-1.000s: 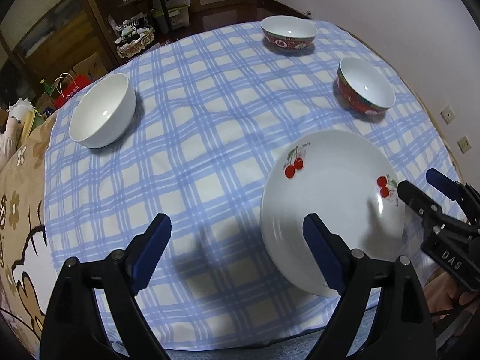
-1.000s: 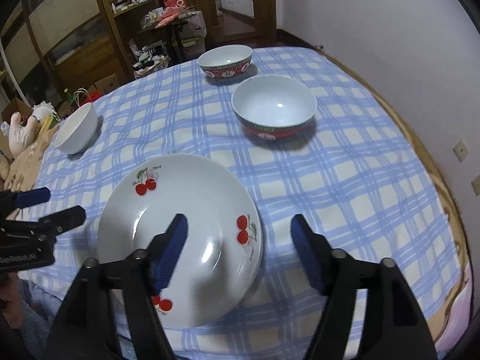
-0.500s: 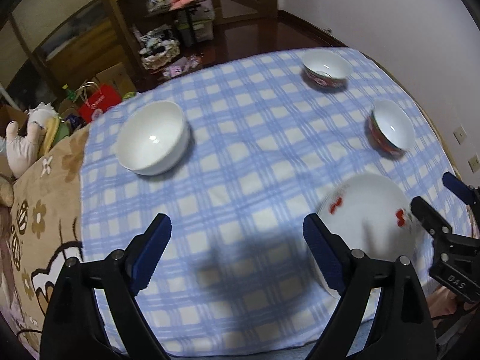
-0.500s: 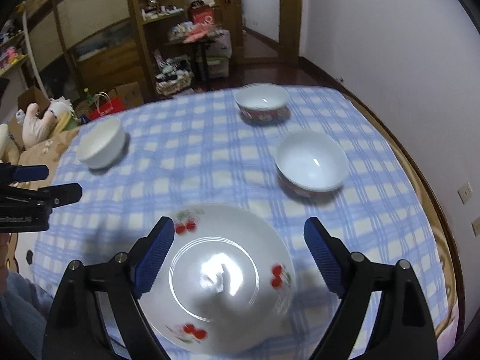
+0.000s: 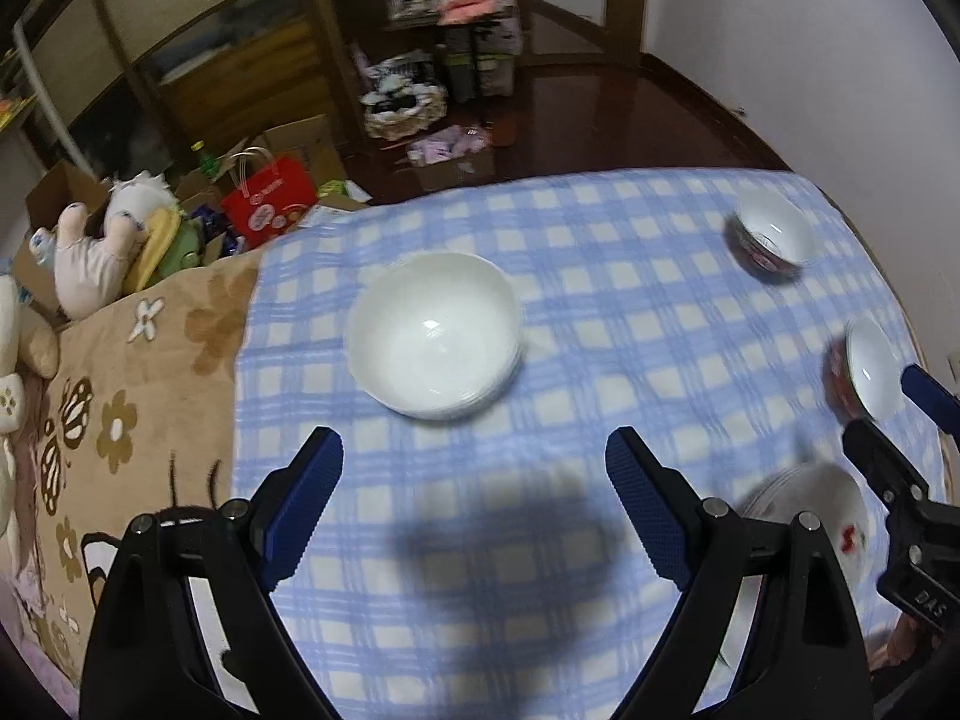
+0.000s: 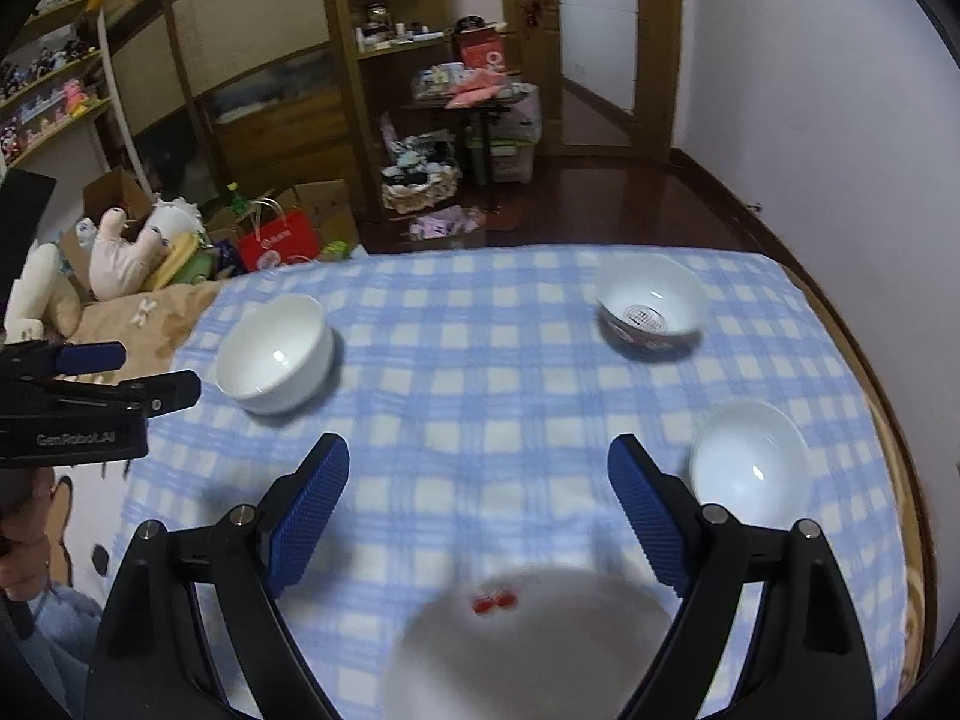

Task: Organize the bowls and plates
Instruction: 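Move both open tools toward the plain white bowl, then close the left tool on the white bowl rim while the right tool grips the opposite rim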

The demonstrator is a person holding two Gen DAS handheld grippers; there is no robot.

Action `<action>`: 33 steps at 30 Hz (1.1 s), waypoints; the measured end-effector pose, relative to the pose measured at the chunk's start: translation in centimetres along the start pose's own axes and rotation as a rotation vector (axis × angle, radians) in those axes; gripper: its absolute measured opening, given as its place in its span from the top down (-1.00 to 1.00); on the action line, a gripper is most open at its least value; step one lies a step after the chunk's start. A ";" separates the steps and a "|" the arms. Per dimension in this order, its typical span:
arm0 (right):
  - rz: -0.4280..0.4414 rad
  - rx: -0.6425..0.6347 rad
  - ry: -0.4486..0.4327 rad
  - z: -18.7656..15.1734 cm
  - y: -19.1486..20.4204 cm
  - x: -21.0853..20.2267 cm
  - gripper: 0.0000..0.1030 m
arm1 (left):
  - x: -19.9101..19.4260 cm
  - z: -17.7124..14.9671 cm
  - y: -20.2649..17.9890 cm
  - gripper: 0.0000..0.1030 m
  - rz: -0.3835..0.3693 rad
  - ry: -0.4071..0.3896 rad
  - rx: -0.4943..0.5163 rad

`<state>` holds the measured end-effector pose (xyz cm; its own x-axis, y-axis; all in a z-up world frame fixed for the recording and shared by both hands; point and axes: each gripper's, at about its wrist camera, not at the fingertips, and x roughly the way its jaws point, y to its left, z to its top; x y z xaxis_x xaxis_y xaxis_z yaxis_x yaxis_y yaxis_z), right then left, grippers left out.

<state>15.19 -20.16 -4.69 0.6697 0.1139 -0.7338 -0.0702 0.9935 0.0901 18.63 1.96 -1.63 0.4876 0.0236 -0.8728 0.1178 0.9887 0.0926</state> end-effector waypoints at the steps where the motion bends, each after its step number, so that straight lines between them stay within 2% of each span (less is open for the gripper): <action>1: 0.012 -0.003 -0.002 0.5 0.3 0.4 -0.79 | 0.3 0.5 0.7 -0.72 0.013 -0.005 -0.018; 10: 0.090 -0.008 -0.005 4.5 3.6 4.9 -0.79 | 4.0 2.6 5.3 -0.72 0.023 -0.014 -0.115; 19: 0.154 -0.014 0.059 6.4 6.8 10.7 -0.78 | 9.9 3.0 7.5 -0.72 0.018 0.068 -0.184; 27: 0.186 -0.037 0.140 6.6 9.1 16.1 -0.64 | 14.0 2.2 9.6 -0.72 0.024 0.138 -0.241; 30: 0.197 -0.040 0.172 6.2 9.7 17.9 -0.54 | 15.3 2.0 10.0 -0.71 0.021 0.158 -0.247; 33: 0.206 -0.031 0.209 5.8 10.1 19.6 -0.30 | 16.3 1.9 10.2 -0.66 0.030 0.172 -0.244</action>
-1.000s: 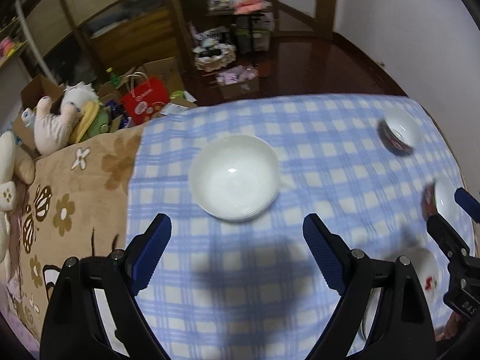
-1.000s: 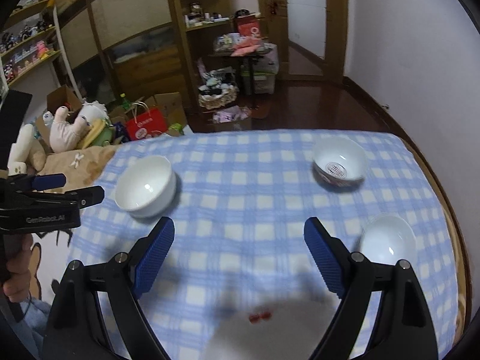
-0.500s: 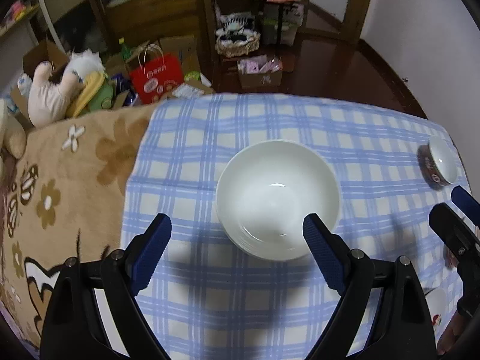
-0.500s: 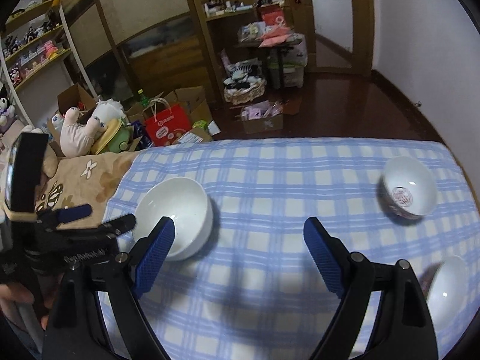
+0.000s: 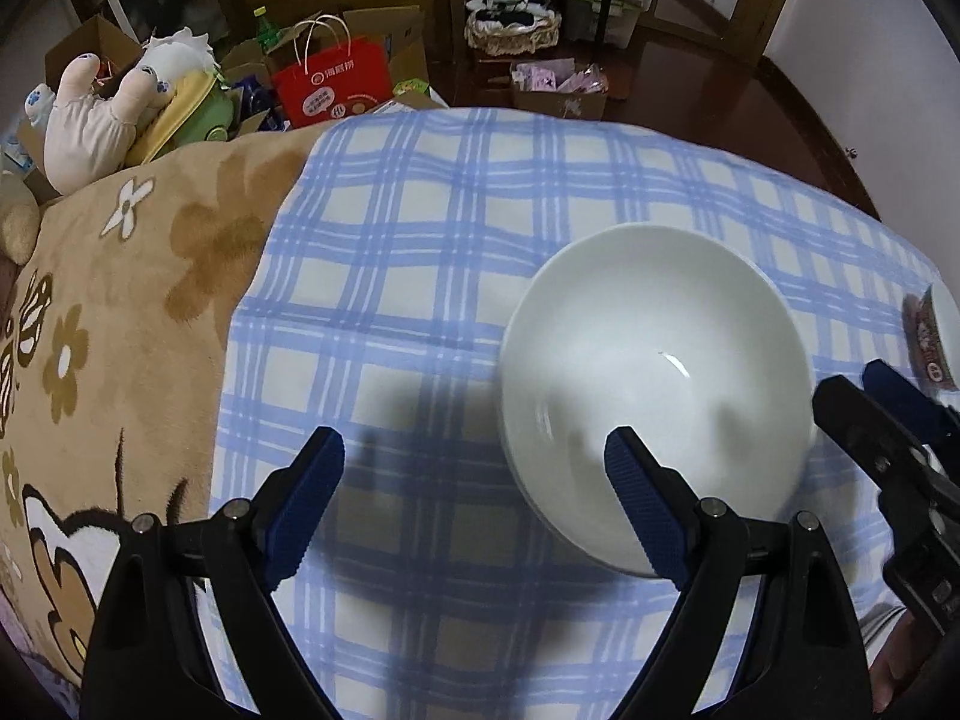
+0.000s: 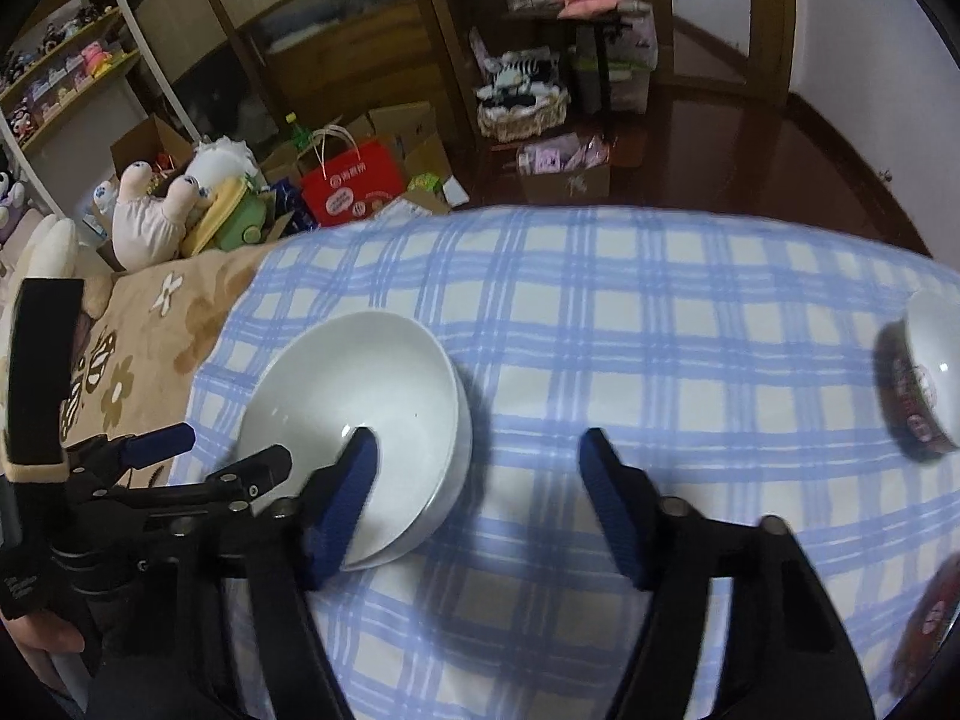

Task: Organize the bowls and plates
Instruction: 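Close the left tool on the white bowl rim while the right tool grips the opposite rim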

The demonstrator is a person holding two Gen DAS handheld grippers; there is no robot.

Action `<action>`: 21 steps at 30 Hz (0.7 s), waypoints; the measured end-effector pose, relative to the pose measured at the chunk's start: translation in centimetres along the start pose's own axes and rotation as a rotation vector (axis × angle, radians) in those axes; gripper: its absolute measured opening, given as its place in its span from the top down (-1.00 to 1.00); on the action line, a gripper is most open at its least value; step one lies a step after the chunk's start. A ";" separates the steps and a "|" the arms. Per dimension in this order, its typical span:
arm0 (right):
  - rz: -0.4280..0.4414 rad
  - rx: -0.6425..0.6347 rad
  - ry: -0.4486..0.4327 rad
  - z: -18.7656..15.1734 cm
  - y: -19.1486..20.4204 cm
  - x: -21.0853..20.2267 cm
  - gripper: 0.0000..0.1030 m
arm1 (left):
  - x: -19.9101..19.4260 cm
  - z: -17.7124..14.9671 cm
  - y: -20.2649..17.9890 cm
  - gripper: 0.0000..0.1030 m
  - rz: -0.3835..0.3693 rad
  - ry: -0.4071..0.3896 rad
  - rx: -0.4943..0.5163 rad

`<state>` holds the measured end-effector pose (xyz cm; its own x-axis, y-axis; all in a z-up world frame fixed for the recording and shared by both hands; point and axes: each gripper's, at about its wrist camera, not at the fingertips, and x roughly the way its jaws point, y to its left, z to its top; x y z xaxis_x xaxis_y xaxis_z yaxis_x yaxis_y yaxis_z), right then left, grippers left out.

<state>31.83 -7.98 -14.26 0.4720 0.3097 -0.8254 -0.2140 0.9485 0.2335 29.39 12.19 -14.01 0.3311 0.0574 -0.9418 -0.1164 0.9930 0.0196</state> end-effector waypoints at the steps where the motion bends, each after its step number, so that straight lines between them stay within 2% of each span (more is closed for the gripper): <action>1: 0.008 0.011 0.017 -0.1 -0.1 0.7 -0.23 | 0.2 0.0 0.1 -0.57 -0.005 0.002 -0.005; 3: 0.021 0.031 0.039 -0.2 -0.3 1.6 -0.12 | 0.7 0.0 0.3 -0.40 -0.025 0.019 -0.019; 5: 0.035 0.046 0.065 -0.3 -0.4 2.5 0.12 | 1.3 -0.1 0.3 -0.12 -0.035 0.037 -0.018; 9: 0.049 0.057 0.088 -0.8 -0.5 3.3 0.27 | 2.2 -0.4 0.0 0.06 -0.034 0.041 -0.023; 14: 0.090 0.089 0.107 -1.2 -0.6 3.8 0.55 | 2.4 -0.8 -0.9 0.63 -0.082 0.028 -0.031; 15: 0.088 0.088 0.107 -1.2 -0.5 3.8 0.58 | 2.2 -0.9 -1.1 0.69 -0.097 0.022 -0.028; 21: 0.023 0.065 0.108 -1.7 0.0 3.6 0.67 | 1.5 -1.0 -1.4 0.72 -0.112 -0.001 -0.043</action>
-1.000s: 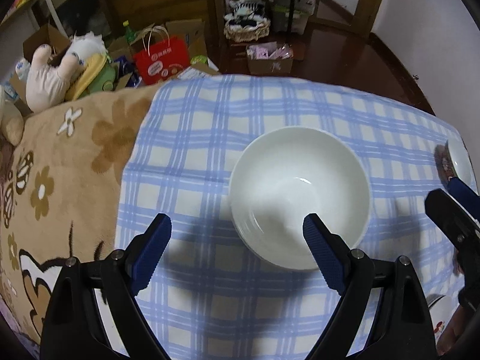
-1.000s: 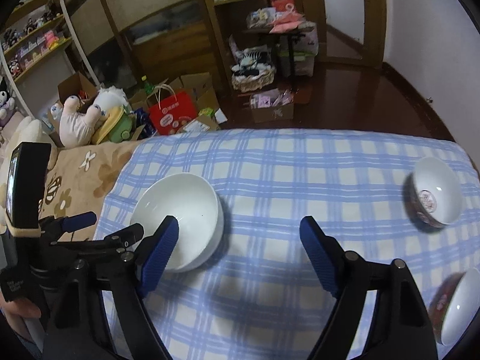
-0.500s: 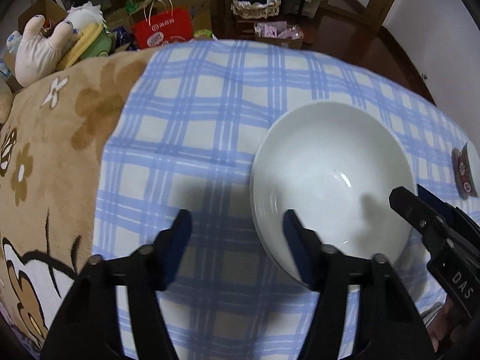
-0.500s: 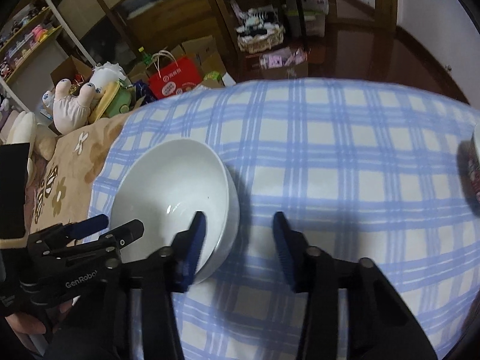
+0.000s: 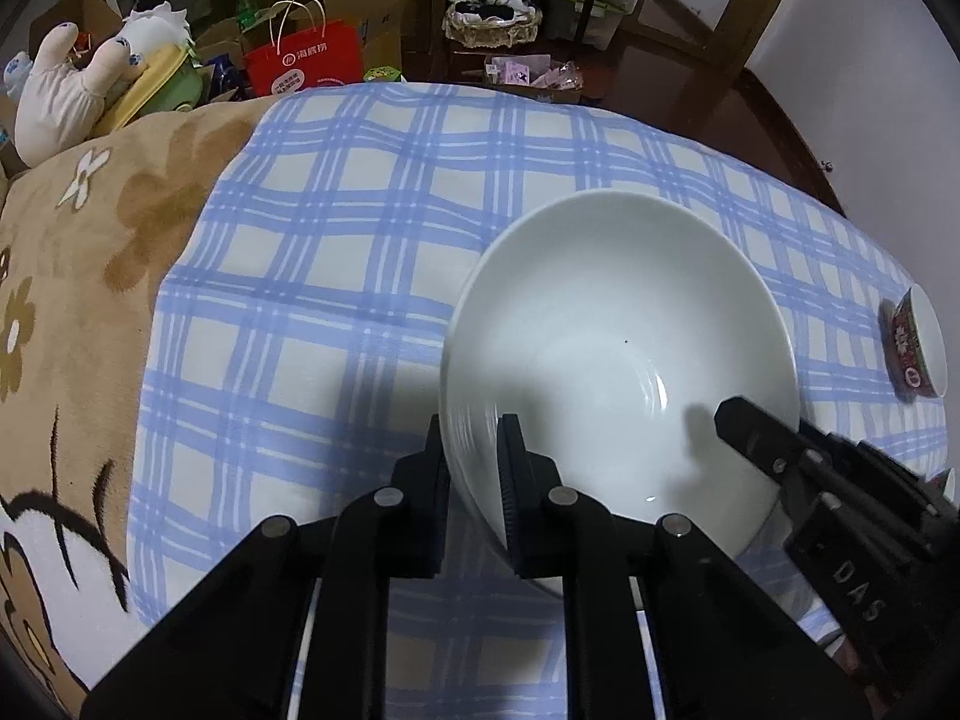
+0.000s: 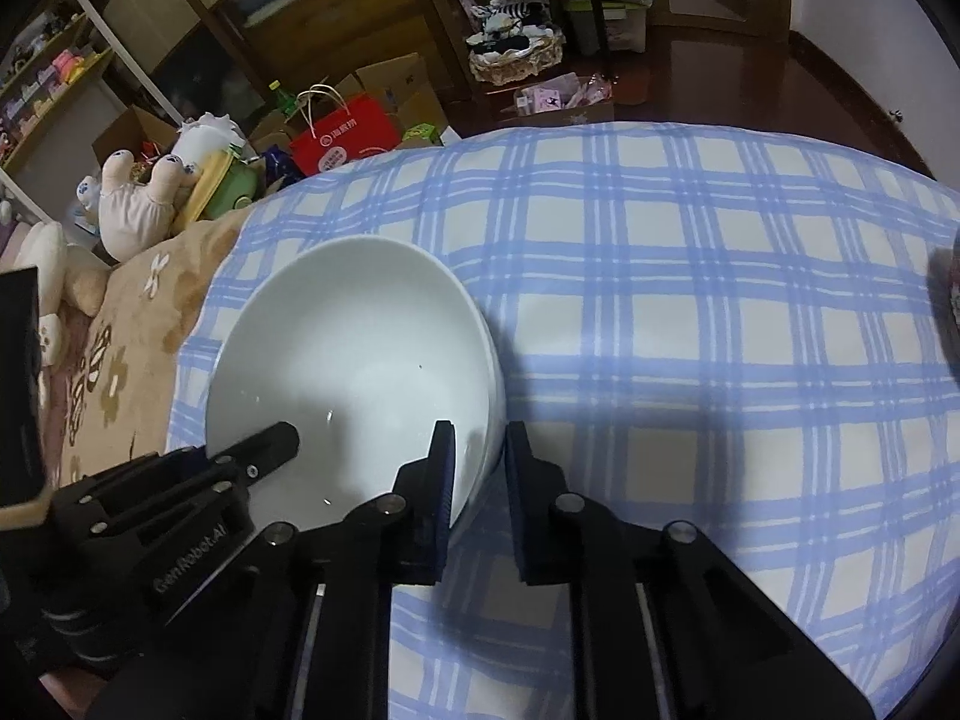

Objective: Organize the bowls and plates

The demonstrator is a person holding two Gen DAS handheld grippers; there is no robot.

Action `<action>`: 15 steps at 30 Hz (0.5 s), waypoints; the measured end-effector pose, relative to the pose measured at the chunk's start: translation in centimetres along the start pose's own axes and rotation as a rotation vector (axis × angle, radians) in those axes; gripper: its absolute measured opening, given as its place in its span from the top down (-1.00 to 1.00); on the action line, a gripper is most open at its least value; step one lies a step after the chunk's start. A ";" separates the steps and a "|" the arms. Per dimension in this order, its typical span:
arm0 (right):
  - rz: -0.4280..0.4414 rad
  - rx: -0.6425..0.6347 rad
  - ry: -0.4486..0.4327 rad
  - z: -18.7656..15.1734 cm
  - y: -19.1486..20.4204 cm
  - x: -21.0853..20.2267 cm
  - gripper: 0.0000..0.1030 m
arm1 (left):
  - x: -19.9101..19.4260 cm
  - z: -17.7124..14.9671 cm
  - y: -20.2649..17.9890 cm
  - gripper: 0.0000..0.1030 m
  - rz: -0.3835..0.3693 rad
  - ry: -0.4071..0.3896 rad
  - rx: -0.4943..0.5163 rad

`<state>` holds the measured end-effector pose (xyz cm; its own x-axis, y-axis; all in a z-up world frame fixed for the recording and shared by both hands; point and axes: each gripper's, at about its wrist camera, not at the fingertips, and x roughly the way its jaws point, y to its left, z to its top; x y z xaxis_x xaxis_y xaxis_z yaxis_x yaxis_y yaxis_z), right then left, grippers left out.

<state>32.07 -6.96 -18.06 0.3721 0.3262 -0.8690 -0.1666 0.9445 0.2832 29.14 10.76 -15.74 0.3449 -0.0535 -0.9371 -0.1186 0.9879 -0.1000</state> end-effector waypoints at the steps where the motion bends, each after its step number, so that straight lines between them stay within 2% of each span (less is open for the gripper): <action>1: -0.008 -0.001 0.001 0.0 0.0 0.0 0.69 | -0.2 0.0 0.1 0.73 -0.013 -0.002 -0.013; 4: -0.037 -0.015 0.004 -0.3 0.2 -0.2 0.70 | -0.9 -0.1 0.1 0.74 -0.028 -0.012 -0.032; 8: -0.031 0.003 0.000 -0.9 -0.4 -0.8 0.70 | -1.2 -0.6 -0.5 0.74 -0.015 -0.016 -0.021; 15: -0.040 0.022 -0.031 -1.8 -1.3 -2.9 0.70 | -2.1 -1.7 -1.1 0.74 -0.075 0.000 -0.027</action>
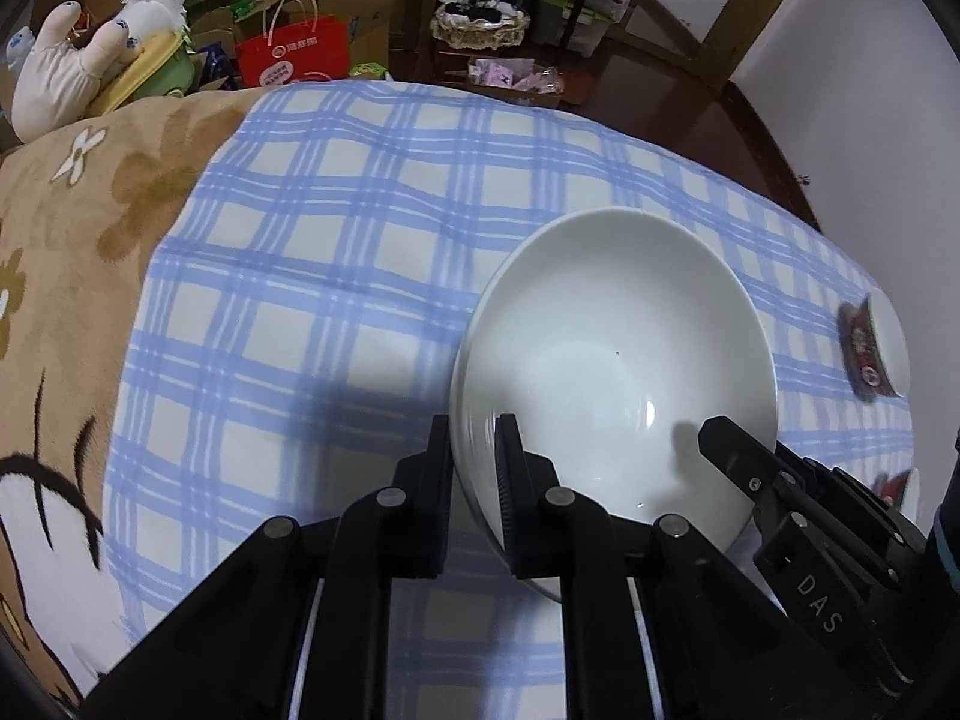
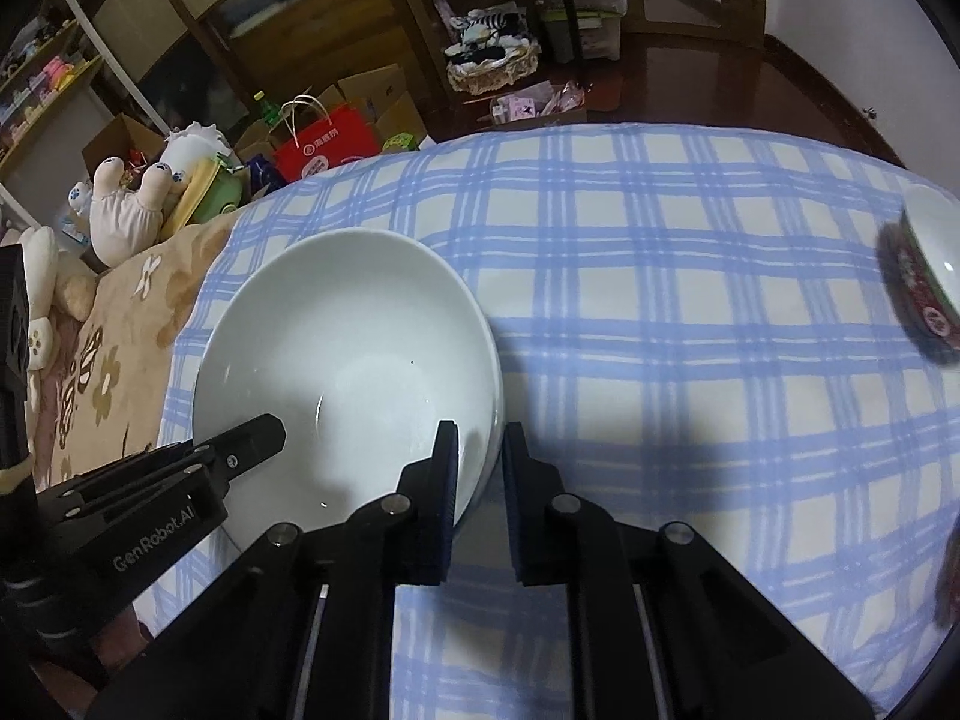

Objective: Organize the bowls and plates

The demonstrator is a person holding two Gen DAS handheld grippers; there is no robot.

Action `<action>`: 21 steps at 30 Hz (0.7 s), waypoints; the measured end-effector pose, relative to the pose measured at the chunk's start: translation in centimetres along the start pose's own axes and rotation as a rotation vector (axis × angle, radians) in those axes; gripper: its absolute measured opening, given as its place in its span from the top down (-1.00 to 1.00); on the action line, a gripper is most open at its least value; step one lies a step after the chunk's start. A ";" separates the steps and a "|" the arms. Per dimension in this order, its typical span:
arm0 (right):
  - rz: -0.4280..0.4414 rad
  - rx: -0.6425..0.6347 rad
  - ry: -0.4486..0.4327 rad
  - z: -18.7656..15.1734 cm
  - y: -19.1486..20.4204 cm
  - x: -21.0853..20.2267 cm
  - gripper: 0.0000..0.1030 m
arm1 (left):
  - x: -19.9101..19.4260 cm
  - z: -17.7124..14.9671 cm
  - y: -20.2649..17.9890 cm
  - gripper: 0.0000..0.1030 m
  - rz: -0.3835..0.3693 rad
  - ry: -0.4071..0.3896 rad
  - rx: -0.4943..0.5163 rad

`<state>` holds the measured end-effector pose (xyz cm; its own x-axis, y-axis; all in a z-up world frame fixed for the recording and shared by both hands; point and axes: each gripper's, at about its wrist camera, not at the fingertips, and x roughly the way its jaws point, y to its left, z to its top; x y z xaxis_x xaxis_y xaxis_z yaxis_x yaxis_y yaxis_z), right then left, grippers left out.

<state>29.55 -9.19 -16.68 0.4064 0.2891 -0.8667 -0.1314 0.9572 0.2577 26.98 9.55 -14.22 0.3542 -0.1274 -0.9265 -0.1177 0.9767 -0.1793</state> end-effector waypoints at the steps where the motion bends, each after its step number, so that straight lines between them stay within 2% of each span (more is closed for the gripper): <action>1: -0.002 0.004 -0.006 -0.3 -0.3 -0.6 0.70 | -0.3 -0.2 -0.2 0.74 -0.018 -0.002 -0.005; 10: -0.010 0.031 -0.070 -2.4 -3.2 -5.7 0.70 | -3.0 -3.0 -4.5 0.71 -0.051 -0.027 0.085; 14: -0.031 0.022 -0.094 -3.4 -4.1 -7.8 0.70 | -3.7 -4.3 -5.9 0.71 -0.102 -0.015 0.100; 21: -0.063 0.032 -0.112 -4.8 -5.9 -9.9 0.69 | -4.0 -5.6 -8.3 0.71 -0.144 -0.011 0.144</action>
<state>21.97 -17.70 -11.67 0.5113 0.2258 -0.8292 -0.0744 0.9729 0.2190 21.35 1.03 -10.84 0.3676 -0.2660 -0.8911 0.0687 0.9634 -0.2592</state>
